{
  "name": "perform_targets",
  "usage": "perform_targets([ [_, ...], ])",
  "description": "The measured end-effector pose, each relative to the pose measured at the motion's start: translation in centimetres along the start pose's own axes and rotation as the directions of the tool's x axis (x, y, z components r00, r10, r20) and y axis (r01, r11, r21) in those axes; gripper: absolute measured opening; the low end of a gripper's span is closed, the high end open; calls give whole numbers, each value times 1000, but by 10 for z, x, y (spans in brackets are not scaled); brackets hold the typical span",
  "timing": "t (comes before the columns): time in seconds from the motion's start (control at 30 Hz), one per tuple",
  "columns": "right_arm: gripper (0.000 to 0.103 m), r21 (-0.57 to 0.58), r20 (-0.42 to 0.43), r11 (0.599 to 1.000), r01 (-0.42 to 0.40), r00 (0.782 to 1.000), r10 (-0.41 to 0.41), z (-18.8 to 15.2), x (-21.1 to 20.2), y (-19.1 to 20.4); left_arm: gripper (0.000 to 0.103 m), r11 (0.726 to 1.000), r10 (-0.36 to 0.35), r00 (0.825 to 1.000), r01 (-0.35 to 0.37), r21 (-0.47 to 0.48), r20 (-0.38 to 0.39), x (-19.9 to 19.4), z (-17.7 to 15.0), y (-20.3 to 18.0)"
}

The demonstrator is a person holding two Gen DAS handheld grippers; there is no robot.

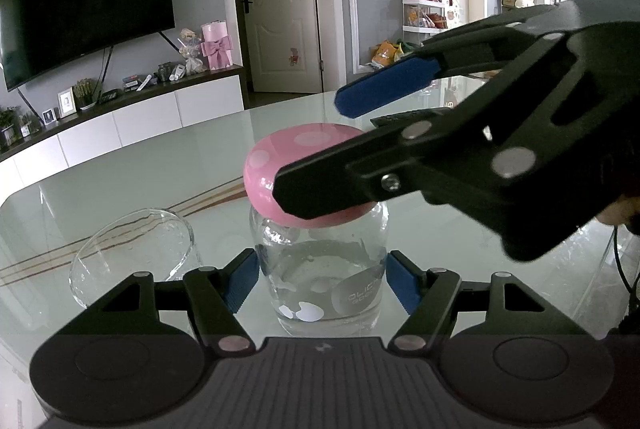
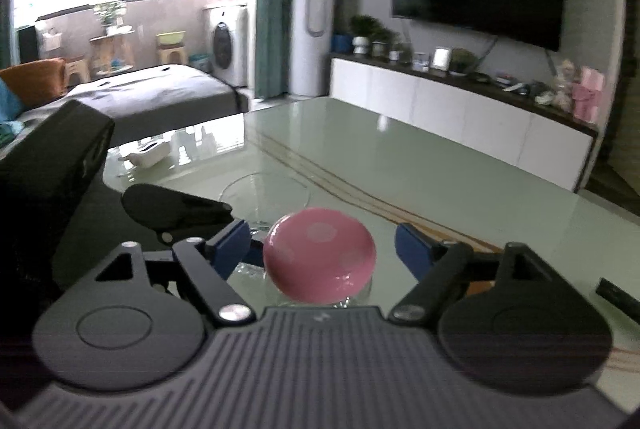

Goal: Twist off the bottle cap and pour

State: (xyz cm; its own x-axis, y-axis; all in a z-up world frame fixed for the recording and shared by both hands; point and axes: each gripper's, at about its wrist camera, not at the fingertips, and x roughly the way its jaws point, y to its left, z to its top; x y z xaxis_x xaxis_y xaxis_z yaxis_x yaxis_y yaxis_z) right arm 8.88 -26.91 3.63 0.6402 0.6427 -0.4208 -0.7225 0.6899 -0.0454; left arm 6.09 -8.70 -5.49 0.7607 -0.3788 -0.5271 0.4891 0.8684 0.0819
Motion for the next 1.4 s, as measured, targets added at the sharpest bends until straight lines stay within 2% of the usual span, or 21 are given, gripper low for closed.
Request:
perform_targets([
  [0.07,82,12,7,998,67,998,-67,-2,0,8,73,1000,0,1000,0,1,0,0,0,1],
  [0.13,81,27,3,995,94,996,-94,-2,1,11,73,1000,0,1000,0,2,0,0,0,3],
  [0.4,71,105,-19,988,115,993,-113,-5,10,9,73,1000,1,1000,-1,4,-1,0,1,6],
  [0.53,65,114,-19,989,95,995,-93,-6,11,7,73,1000,1,1000,-1,4,-1,0,1,6],
  [1.03,65,72,-1,997,-3,1000,3,-9,8,-6,73,1000,2,1000,-2,2,-1,0,2,3],
  [1.4,65,39,9,994,-106,994,106,-8,4,-20,73,1000,5,1000,-5,6,-2,1,1,1],
])
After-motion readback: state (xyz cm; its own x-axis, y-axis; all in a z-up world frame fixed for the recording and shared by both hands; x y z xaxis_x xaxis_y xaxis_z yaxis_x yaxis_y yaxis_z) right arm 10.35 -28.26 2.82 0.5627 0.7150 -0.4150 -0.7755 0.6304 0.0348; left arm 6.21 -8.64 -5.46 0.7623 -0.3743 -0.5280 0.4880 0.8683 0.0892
